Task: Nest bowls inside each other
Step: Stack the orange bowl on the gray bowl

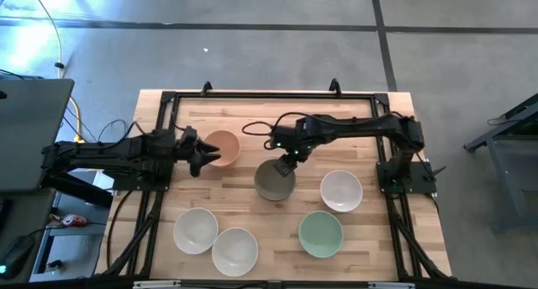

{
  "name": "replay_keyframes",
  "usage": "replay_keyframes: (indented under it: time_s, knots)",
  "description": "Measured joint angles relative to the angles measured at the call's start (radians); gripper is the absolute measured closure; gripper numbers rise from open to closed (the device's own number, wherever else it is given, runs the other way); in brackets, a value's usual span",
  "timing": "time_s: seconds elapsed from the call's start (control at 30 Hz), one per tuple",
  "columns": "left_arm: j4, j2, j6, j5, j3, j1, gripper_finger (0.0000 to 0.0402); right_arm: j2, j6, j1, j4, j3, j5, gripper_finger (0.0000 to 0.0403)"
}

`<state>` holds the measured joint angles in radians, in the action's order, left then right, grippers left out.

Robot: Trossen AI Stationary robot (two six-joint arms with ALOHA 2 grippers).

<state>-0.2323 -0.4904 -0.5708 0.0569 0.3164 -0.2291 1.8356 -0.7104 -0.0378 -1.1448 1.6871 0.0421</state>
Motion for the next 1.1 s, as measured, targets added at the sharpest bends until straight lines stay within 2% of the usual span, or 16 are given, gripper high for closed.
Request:
replay_keyframes:
  time_s: [0.1,0.27,0.37,0.47,0.63,0.77,0.93,1.1]
  knots:
    - [-0.089,0.0,-0.026,0.074,0.0,0.0,0.0222,-0.064,0.026,0.012,0.007,0.0,-0.053,0.0244]
    - [-0.119,0.0,-0.079,0.167,0.005,-0.002,0.0222,-0.199,0.108,0.038,0.055,0.0,-0.164,0.0244]
    - [-0.179,-0.009,-0.092,0.186,0.052,-0.031,0.0222,-0.285,0.162,0.057,0.105,0.0,-0.197,0.0244]
    - [-0.332,-0.038,-0.091,0.186,0.144,-0.088,0.0222,-0.361,0.188,0.068,0.146,0.0,-0.2,0.0245]
    - [-0.597,-0.147,-0.039,0.135,0.336,-0.212,0.0222,-0.45,0.197,0.071,0.181,0.0,-0.218,0.0245]
    - [-0.714,-0.263,0.034,0.075,0.447,-0.302,0.0222,-0.485,0.223,0.072,0.185,0.0,-0.225,0.0245]
    - [-0.733,-0.411,0.119,-0.038,0.49,-0.385,0.0222,-0.498,0.274,0.072,0.249,0.0,-0.152,0.0245]
    - [-0.711,-0.521,0.181,-0.076,0.49,-0.418,0.0222,-0.514,0.375,0.09,0.377,0.0,-0.016,0.0245]
